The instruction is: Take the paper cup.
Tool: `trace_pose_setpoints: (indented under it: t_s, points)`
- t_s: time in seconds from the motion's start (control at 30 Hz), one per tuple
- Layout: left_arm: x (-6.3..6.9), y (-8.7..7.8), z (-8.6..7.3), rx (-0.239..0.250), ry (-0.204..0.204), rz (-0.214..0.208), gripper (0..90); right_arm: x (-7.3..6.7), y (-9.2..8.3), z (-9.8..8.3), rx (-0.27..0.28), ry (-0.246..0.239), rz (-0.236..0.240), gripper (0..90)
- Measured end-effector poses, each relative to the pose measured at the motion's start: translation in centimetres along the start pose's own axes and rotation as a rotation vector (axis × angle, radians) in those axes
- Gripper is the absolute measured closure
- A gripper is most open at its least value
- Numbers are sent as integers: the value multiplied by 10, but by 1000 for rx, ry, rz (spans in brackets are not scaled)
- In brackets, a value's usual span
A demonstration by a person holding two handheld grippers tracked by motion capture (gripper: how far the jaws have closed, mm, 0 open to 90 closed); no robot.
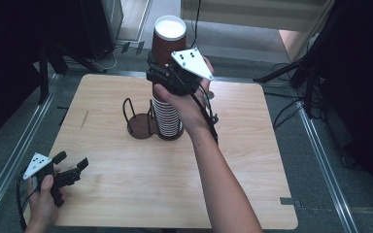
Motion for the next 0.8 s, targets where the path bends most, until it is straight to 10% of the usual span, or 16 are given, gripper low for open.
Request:
trace_pose_setpoints:
  t_s: [0.8]
  points:
    - [1,1,0,-8,9,35,76,40,-43,3,28,-6,-47,112]
Point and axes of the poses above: each handheld gripper's, and its own axes: y roughly forward along the jaws, z roughly out of its top, x roughly to its right, the point moved 2 cm from there along y, roughly forward along the jaws, and after that the axes turned 5 degrees about y, right-handed, at the moved point
